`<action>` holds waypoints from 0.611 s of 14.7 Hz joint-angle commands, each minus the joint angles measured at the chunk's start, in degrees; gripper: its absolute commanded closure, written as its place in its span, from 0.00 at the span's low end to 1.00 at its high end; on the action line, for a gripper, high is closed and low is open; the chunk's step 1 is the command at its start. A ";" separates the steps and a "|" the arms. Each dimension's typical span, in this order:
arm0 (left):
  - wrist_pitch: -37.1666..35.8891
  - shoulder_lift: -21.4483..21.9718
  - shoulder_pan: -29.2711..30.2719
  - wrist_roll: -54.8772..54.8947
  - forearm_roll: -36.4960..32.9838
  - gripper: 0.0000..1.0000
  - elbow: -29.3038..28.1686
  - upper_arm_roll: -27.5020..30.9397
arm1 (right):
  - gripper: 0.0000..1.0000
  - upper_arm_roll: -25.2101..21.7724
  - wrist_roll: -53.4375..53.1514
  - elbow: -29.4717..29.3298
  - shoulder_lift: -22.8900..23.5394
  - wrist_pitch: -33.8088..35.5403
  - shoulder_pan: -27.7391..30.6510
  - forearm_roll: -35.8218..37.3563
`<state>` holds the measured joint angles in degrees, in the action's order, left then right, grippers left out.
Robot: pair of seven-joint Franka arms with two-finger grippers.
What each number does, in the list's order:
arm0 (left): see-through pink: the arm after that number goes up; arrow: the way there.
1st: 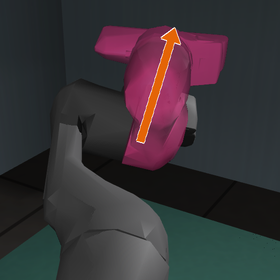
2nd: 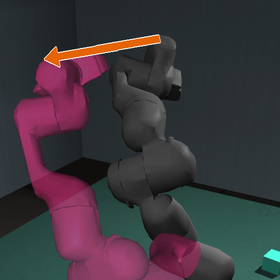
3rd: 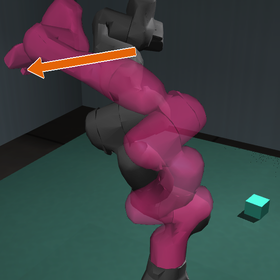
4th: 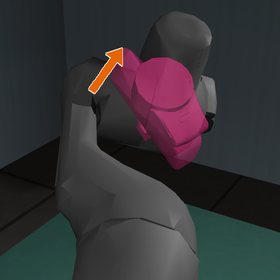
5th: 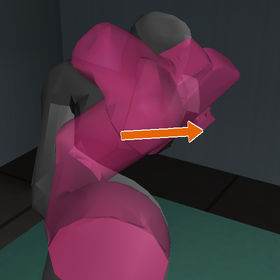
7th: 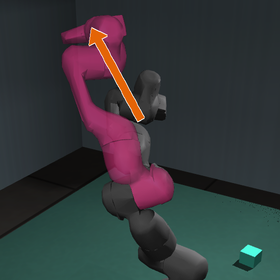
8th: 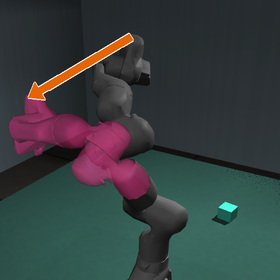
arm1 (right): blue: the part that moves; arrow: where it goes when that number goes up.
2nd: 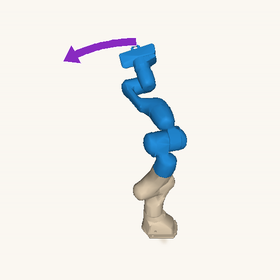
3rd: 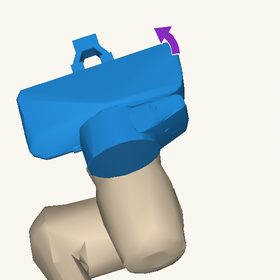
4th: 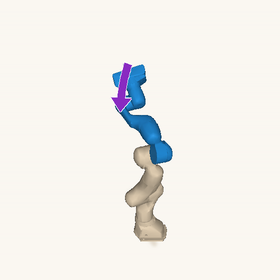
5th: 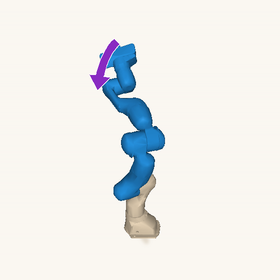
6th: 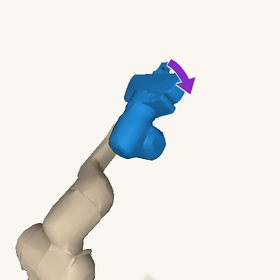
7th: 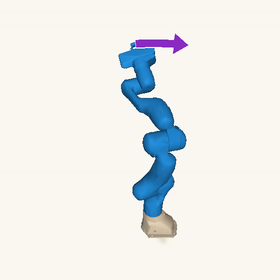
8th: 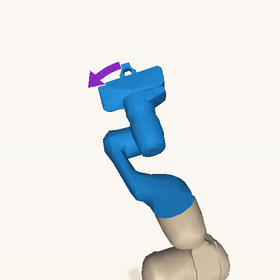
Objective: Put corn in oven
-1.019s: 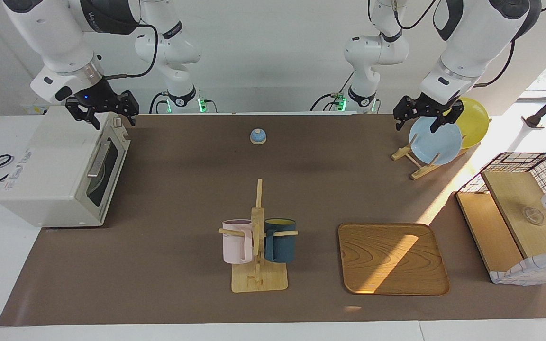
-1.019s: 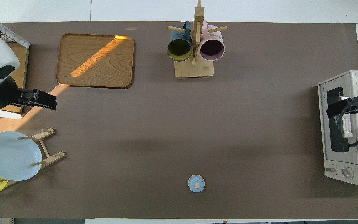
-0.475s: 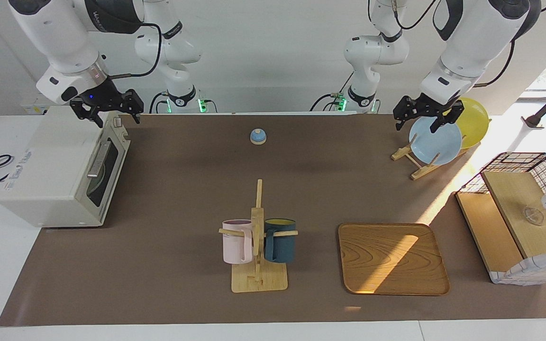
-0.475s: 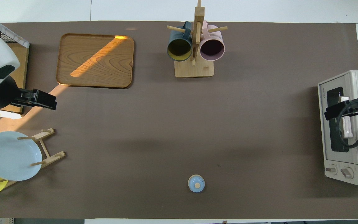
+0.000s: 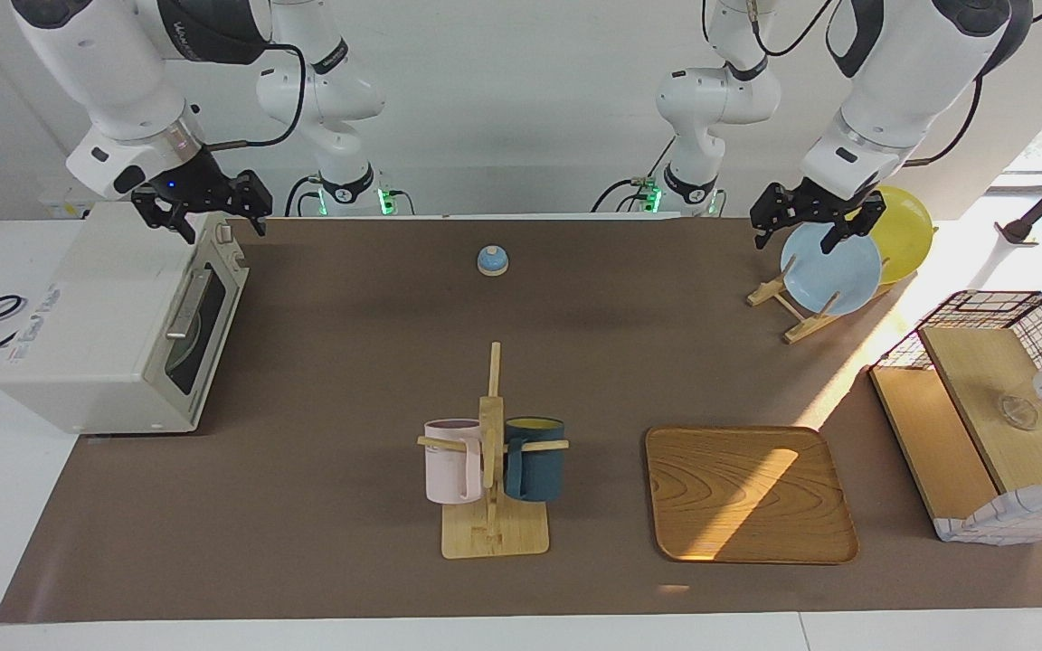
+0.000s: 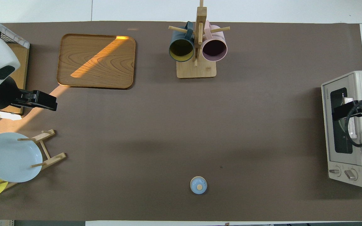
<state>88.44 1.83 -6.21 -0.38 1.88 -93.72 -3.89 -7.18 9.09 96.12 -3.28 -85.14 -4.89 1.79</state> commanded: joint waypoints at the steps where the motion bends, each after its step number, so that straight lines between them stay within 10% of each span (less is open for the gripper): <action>1: 0.86 1.77 0.85 0.56 0.67 0.00 -2.00 -0.24 | 0.00 -0.20 -0.57 -2.43 1.78 1.55 -0.21 0.50; 9: 0.86 1.77 0.85 0.56 0.67 0.00 -2.00 -0.24 | 0.00 -0.38 -0.57 -3.04 1.69 1.47 1.99 0.32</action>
<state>88.44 1.83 -6.21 -0.39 1.88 -93.72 -3.89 -7.64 9.05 94.80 -2.26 -85.13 -3.97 1.86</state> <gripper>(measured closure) 0.000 0.000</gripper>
